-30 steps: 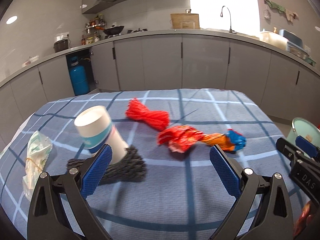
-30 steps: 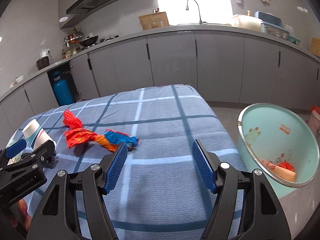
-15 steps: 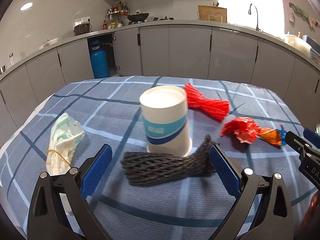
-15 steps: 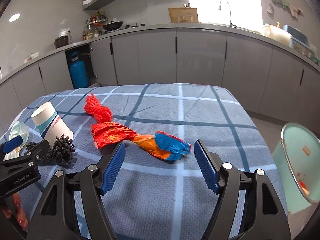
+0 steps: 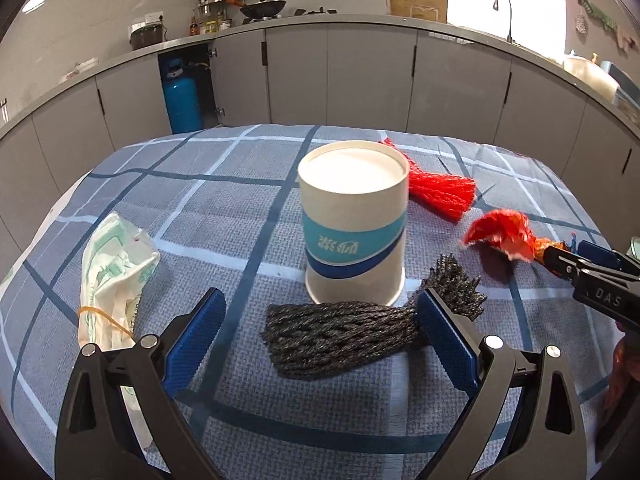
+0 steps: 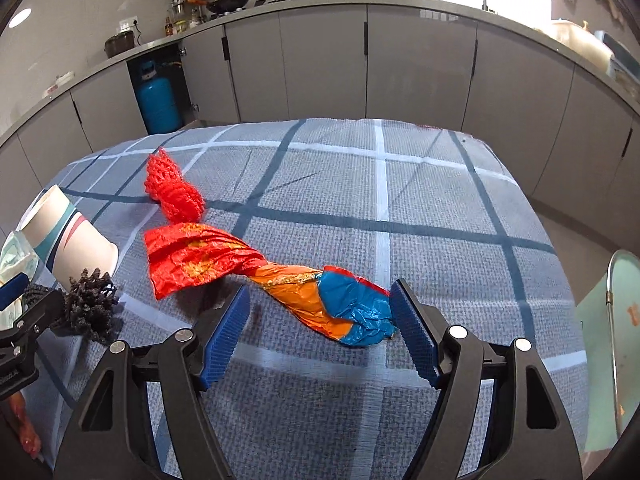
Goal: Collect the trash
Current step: 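Grasp the blue-orange wrapper with the right tool while the left tool grasps the black mesh sleeve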
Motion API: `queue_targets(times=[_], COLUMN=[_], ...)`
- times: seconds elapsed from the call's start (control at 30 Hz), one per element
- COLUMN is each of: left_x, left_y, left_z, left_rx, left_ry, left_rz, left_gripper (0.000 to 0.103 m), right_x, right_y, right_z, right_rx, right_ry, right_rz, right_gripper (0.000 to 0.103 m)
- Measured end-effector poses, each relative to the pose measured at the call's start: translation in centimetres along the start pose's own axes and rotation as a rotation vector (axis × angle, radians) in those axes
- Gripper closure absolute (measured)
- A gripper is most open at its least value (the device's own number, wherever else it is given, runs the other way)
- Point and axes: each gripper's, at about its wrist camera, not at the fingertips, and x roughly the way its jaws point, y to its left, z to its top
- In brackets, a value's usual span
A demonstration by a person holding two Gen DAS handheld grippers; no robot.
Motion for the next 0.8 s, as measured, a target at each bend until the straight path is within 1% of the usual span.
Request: queue_targets(times=[0.03, 0.1, 0.17, 0.2, 0.27, 0.33, 0.37, 0.4, 0.67, 0.8], left_x=[-0.1, -0.1, -0.1, 0.0, 0.1, 0.3, 0.3, 0.3, 0.5, 0.1], left_y=[-0.2, -0.5, -0.6, -0.6, -0.4, -0.1, -0.1, -0.1, -1.0, -1.0], left_z=[0.0, -0.1, -0.1, -0.1, -0.1, 0.0, 0.0, 0.0, -0.4, -0.6], left_rx=[0.012, 0.025, 0.026, 0.023, 0.013, 0.008, 0.006, 0.007, 0.058, 0.067], left_ry=[-0.004, -0.007, -0.004, -0.001, 0.006, 0.011, 0.013, 0.014, 0.038, 0.034], left_rz=[-0.002, -0.004, -0.011, -0.013, -0.026, -0.035, -0.037, -0.042, -0.063, -0.073], left_gripper=[0.008, 0.008, 0.008, 0.008, 0.008, 0.008, 0.008, 0.008, 0.008, 0.008], right_x=[-0.1, 0.0, 0.0, 0.0, 0.1, 0.2, 0.4, 0.5, -0.2, -1.1], right_y=[0.0, 0.3, 0.6, 0.7, 0.8, 0.8, 0.8, 0.7, 0.4, 0.3], right_z=[-0.1, -0.4, -0.6, -0.6, -0.8, -0.8, -0.8, -0.8, -1.1, -1.6], right_rx=[0.000, -0.017, -0.031, -0.035, -0.043, -0.044, -0.039, -0.034, -0.026, -0.023], right_ry=[-0.002, 0.016, 0.031, 0.031, 0.043, 0.051, 0.058, 0.063, 0.053, 0.028], right_rz=[0.001, 0.000, 0.008, 0.014, 0.024, 0.036, 0.042, 0.046, 0.079, 0.074], right_gripper=[0.040, 0.049, 0.054, 0.060, 0.066, 0.075, 0.076, 0.080, 0.080, 0.080])
